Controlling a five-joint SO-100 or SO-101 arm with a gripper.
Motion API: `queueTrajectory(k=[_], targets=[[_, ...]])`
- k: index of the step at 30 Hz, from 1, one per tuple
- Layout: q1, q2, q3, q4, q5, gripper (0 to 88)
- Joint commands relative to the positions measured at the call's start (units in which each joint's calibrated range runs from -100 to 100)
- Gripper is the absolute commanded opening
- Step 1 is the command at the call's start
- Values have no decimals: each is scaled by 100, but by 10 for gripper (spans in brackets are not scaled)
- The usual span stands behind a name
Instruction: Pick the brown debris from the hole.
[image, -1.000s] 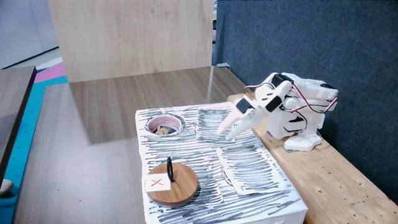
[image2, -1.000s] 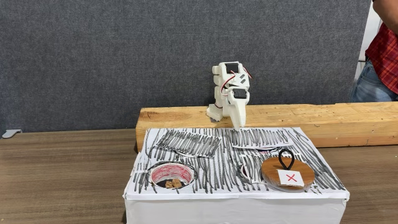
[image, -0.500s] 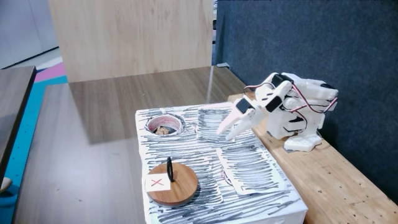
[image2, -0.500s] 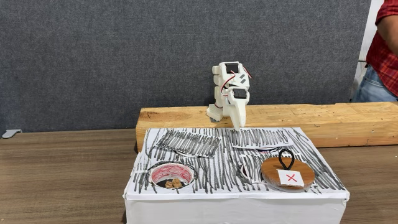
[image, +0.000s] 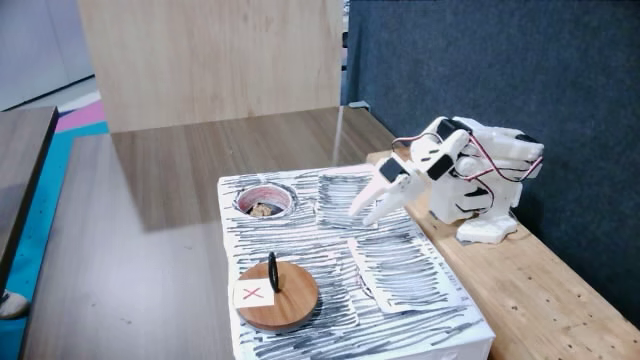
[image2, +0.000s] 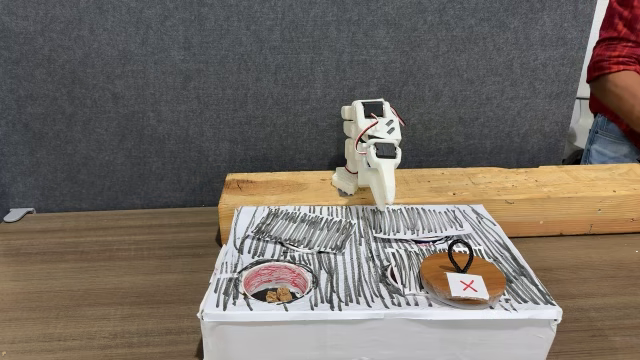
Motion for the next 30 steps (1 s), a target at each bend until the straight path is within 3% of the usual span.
queueTrajectory(k=[1, 18, 25, 30], targets=[[-35, -1, 18, -7, -22, 161], [-27, -1, -8, -75, 40, 174], [17, -1, 1, -75, -22, 299], [17, -1, -17, -75, 35, 314]])
